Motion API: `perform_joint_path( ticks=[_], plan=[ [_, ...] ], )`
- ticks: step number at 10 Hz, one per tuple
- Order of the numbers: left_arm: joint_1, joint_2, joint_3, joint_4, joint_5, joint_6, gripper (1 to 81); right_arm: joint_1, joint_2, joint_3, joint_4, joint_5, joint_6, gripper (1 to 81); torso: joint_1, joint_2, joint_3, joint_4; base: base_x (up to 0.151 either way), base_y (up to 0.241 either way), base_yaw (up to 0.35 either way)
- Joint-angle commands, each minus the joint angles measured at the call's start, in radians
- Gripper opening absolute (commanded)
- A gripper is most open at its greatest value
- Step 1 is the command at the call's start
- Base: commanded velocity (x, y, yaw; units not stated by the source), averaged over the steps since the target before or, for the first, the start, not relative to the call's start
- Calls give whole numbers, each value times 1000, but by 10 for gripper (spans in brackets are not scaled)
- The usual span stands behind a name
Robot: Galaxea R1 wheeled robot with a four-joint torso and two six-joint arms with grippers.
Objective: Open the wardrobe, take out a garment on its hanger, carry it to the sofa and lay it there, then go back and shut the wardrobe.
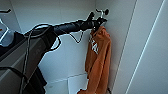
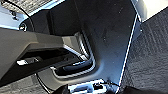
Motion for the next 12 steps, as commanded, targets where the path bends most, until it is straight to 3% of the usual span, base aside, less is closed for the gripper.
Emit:
perform_joint_path(
  ticks=[1, 5, 12],
  plan=[
    [-195, 27, 4, 47, -44, 23, 10, 23, 5, 1, 2, -57, 0, 811, 0, 0, 0, 0, 0, 0, 0],
    [-199, -2, 50, 42, -51, 22, 10, 26, 5, -2, 2, -57, -2, 811, 0, 0, 0, 0, 0, 0, 0],
    [-338, -136, 171, 42, -38, 22, 10, 28, -4, 9, -3, -46, -8, 811, 2, 1, -1, 0, 0, 0, 0]
  ],
)
